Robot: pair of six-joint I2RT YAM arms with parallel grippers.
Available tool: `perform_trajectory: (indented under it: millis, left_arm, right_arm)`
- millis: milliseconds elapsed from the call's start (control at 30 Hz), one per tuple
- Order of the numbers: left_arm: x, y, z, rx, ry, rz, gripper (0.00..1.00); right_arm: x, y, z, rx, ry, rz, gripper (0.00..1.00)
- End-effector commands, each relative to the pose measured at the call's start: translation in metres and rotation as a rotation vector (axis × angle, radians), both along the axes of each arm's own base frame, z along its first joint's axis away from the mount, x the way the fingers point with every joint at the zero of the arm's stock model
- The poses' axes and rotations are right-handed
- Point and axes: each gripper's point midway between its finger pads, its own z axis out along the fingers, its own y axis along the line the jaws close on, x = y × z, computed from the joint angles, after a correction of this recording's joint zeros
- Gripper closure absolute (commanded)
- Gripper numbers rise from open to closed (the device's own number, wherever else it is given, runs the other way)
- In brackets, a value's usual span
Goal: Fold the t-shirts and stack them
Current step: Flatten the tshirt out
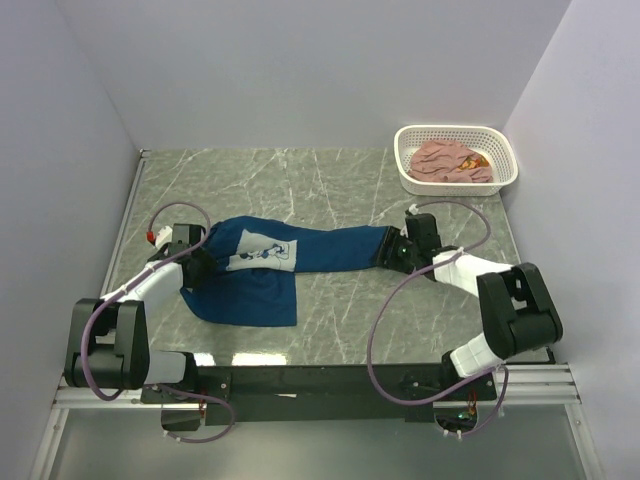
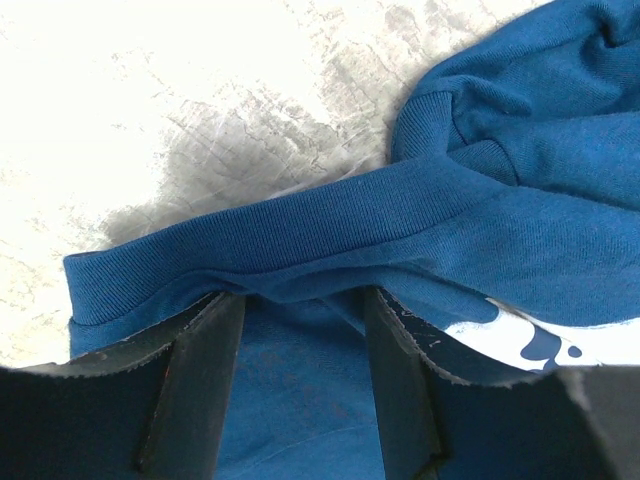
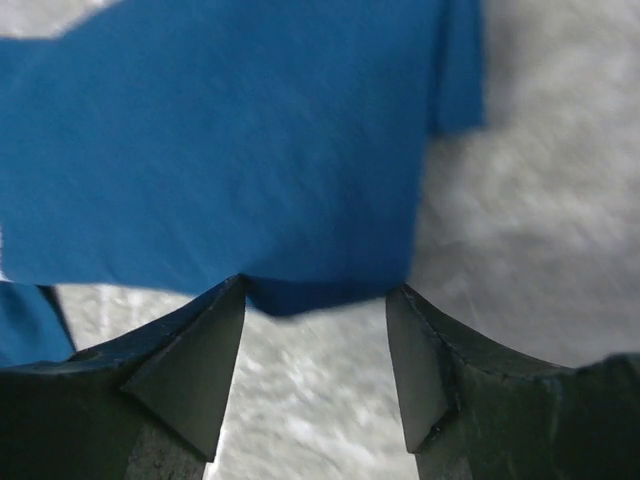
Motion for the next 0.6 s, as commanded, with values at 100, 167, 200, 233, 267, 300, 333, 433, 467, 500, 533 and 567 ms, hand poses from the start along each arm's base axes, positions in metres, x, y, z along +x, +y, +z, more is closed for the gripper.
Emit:
perform_trajectory:
  millis: [100,167,200,233,267,300,333,433,467,500,533,567]
  left_arm:
    - [0.001,-0.001,-0.004,0.012,0.027,-0.015,0.43]
    - [0.002,0.0,-0.002,0.017,0.027,-0.014,0.43]
    - [0.0,0.001,-0.002,0.023,0.038,-0.012,0.43]
    - [0.002,0.001,0.002,0.025,0.028,-0.012,0.43]
    - [0.002,0.002,0.005,0.029,0.024,-0.013,0.43]
    - [0.002,0.003,0.011,0.035,0.02,-0.011,0.44]
    - [0.002,0.004,0.015,0.038,0.017,-0.01,0.44]
    - [0.005,0.005,0.035,0.055,-0.021,-0.015,0.44]
    - [0.006,0.006,0.04,0.061,-0.033,-0.017,0.44]
    - [0.007,0.006,0.044,0.064,-0.043,-0.019,0.44]
    - [0.011,0.008,0.052,0.07,-0.065,-0.016,0.44]
    - [0.012,0.009,0.054,0.079,-0.07,-0.018,0.44]
  right_arm:
    - [0.032,0.019,0.002,0.084,-0.025,0.029,0.48]
    - [0.035,0.02,0.015,0.087,-0.031,0.044,0.83]
    - [0.037,0.016,0.023,0.077,-0.043,0.043,0.93]
    - [0.027,0.009,0.035,0.054,-0.018,0.037,1.0]
    - [0.034,0.005,0.057,0.024,-0.059,0.048,1.0]
    - [0.033,-0.001,0.08,-0.011,-0.095,0.038,1.0]
    - [0.015,-0.01,0.084,-0.05,-0.026,0.04,1.0]
    - [0.017,-0.021,0.148,-0.116,-0.107,0.054,1.0]
    - [0.015,-0.024,0.173,-0.13,-0.118,0.055,1.0]
    - [0.016,-0.026,0.185,-0.142,-0.135,0.053,0.96]
    - [0.021,-0.029,0.195,-0.155,-0.151,0.035,0.89]
    - [0.03,-0.03,0.215,-0.151,-0.19,0.013,0.84]
